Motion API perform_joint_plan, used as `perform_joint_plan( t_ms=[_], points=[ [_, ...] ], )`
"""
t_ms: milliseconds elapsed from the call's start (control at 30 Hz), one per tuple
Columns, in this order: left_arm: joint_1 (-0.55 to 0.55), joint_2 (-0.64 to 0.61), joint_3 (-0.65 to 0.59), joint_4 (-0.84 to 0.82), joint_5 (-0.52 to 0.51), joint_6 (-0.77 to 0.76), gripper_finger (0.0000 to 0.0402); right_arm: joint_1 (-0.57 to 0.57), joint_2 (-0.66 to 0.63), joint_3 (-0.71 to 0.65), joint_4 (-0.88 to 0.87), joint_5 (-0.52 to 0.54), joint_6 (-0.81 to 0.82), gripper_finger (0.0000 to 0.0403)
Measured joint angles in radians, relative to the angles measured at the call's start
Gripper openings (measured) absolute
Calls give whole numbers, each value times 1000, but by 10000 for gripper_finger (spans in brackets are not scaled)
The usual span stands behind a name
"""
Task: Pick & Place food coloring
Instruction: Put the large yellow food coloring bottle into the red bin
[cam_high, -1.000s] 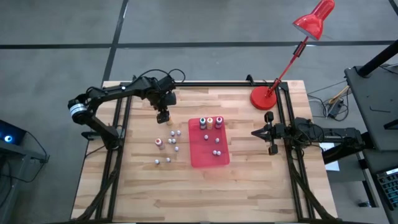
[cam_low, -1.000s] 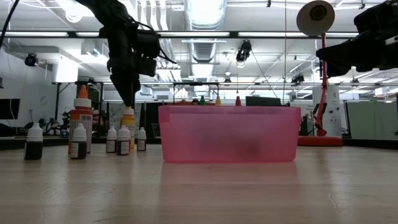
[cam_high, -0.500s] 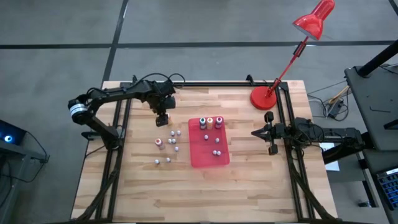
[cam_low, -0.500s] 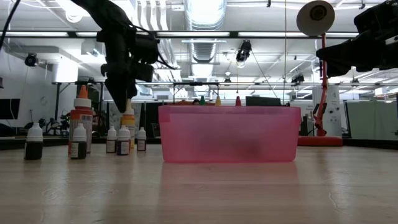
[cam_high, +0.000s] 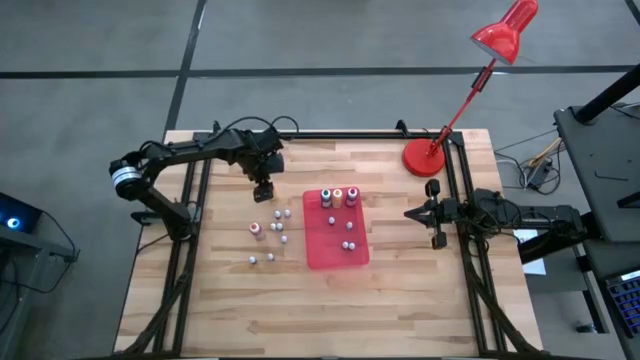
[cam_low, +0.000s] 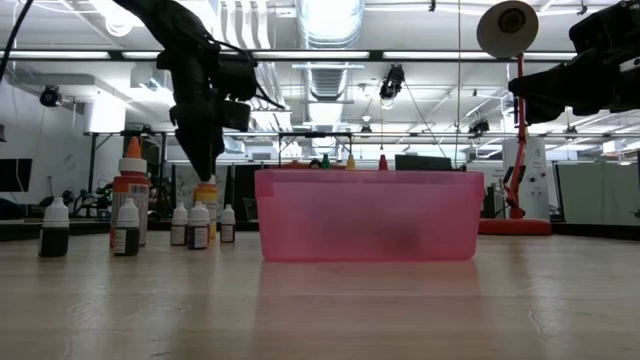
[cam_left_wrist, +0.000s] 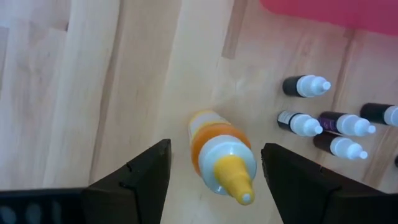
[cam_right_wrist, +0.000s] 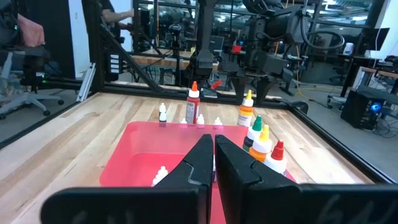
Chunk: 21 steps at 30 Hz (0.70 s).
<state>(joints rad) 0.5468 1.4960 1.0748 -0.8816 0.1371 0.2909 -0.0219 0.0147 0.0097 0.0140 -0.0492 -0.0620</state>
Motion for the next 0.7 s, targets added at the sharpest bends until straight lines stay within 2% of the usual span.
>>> perform_joint_plan(
  t_ms=[300,700],
  points=[
    [0,0,0,0,-25,-31,211,0,0,0,0,0,0,9],
    [0,12,0,-1,-26,-43,156,0,0,0,0,0,-1,9]
  ],
)
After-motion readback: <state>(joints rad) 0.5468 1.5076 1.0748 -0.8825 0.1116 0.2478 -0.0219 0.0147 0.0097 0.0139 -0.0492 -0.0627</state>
